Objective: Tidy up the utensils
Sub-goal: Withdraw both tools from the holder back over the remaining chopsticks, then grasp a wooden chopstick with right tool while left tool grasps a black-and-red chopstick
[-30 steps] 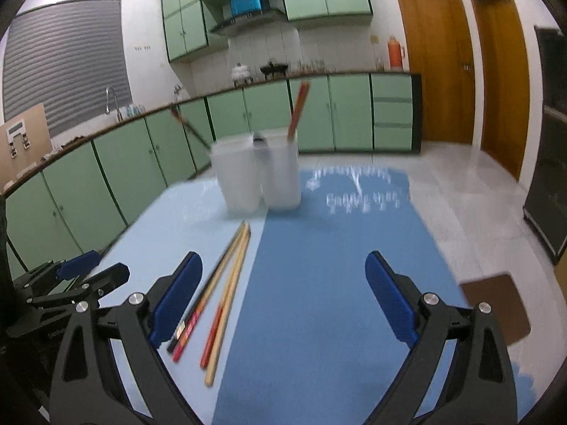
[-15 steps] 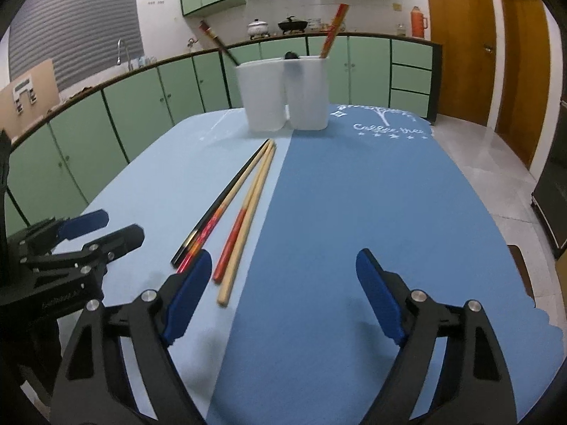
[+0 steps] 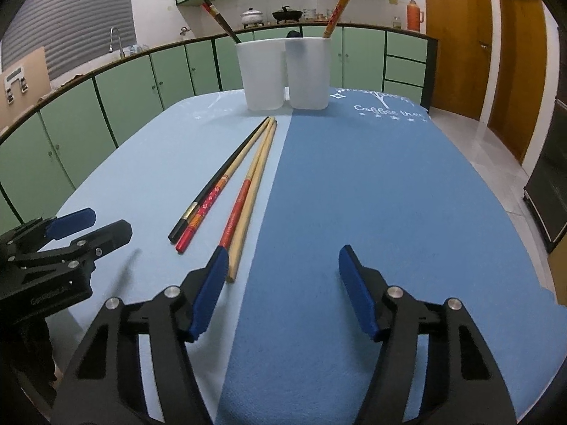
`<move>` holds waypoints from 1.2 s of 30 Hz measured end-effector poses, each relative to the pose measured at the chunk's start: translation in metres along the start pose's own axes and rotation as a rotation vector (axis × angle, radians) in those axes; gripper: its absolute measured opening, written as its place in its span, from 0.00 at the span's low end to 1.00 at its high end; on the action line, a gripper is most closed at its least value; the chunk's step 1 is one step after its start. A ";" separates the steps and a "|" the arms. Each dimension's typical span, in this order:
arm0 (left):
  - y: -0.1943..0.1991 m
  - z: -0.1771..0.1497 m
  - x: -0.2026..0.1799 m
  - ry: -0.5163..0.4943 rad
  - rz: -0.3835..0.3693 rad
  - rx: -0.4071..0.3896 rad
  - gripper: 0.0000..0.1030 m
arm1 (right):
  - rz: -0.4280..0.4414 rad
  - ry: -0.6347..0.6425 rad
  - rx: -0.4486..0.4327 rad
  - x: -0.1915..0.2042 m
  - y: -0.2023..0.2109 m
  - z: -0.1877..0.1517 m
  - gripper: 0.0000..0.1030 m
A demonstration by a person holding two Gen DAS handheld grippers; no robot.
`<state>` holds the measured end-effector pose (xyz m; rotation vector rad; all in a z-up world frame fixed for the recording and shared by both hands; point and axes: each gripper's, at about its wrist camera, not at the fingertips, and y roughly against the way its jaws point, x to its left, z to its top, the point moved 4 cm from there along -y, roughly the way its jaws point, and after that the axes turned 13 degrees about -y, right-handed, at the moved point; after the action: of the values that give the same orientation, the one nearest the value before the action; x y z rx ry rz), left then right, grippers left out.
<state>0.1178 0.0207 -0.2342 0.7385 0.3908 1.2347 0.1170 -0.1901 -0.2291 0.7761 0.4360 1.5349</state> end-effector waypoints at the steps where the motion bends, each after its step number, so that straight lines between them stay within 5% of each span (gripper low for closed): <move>1: -0.001 -0.001 0.000 0.005 -0.002 0.004 0.66 | -0.002 0.001 0.002 0.000 -0.001 -0.001 0.58; 18: -0.002 0.001 -0.003 0.041 -0.015 -0.022 0.66 | 0.001 0.037 0.001 0.014 -0.004 -0.007 0.40; 24: -0.003 0.001 -0.004 0.041 -0.005 -0.029 0.66 | 0.027 0.062 -0.009 0.022 -0.007 -0.010 0.06; 36: -0.008 0.006 -0.019 0.016 -0.028 -0.019 0.63 | -0.003 -0.030 -0.032 -0.003 -0.003 0.006 0.06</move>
<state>0.1214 -0.0006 -0.2380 0.7048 0.4008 1.2168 0.1233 -0.1935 -0.2282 0.7725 0.3890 1.5219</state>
